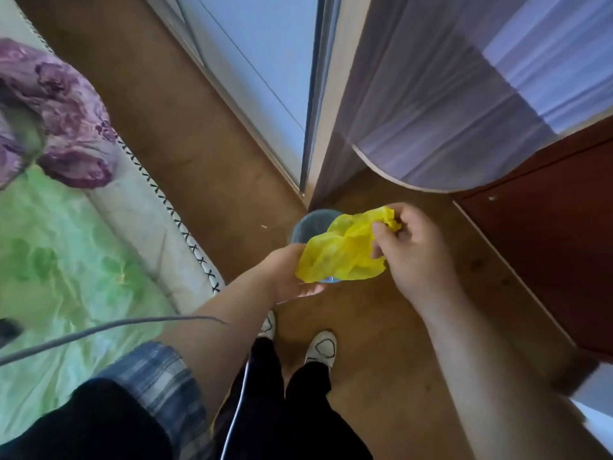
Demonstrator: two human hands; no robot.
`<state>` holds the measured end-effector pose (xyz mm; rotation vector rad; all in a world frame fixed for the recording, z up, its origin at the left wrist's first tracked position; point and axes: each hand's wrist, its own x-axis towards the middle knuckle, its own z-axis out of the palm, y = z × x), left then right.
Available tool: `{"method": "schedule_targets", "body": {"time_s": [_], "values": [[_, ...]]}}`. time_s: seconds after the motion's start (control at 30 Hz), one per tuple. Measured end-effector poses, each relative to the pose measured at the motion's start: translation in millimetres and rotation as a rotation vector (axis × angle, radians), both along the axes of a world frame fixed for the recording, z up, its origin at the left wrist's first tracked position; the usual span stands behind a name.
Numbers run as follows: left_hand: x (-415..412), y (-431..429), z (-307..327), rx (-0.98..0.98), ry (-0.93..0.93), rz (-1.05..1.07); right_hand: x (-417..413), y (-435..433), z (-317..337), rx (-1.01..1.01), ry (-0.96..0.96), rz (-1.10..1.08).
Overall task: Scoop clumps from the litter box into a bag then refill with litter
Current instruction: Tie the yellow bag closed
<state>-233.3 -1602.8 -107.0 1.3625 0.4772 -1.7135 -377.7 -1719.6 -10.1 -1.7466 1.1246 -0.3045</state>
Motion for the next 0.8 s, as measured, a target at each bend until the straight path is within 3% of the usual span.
{"method": "schedule_targets", "body": {"time_s": [0.07,0.27,0.5,0.63,0.8], "values": [[7,-5,-63,0.027,-0.123,-0.067,10,-9,-58,-0.017,0.077,0.007],[20,-14,-219,0.221,-0.159,0.037,18,-22,-240,0.046,0.267,-0.038],[22,-6,-305,0.218,-0.196,-0.034,33,-30,-396,0.225,0.402,-0.089],[24,-5,-304,0.179,-0.237,-0.049,32,-28,-416,0.272,0.499,-0.085],[39,-7,-243,0.131,-0.293,-0.141,23,-25,-363,0.37,0.469,-0.125]]}}
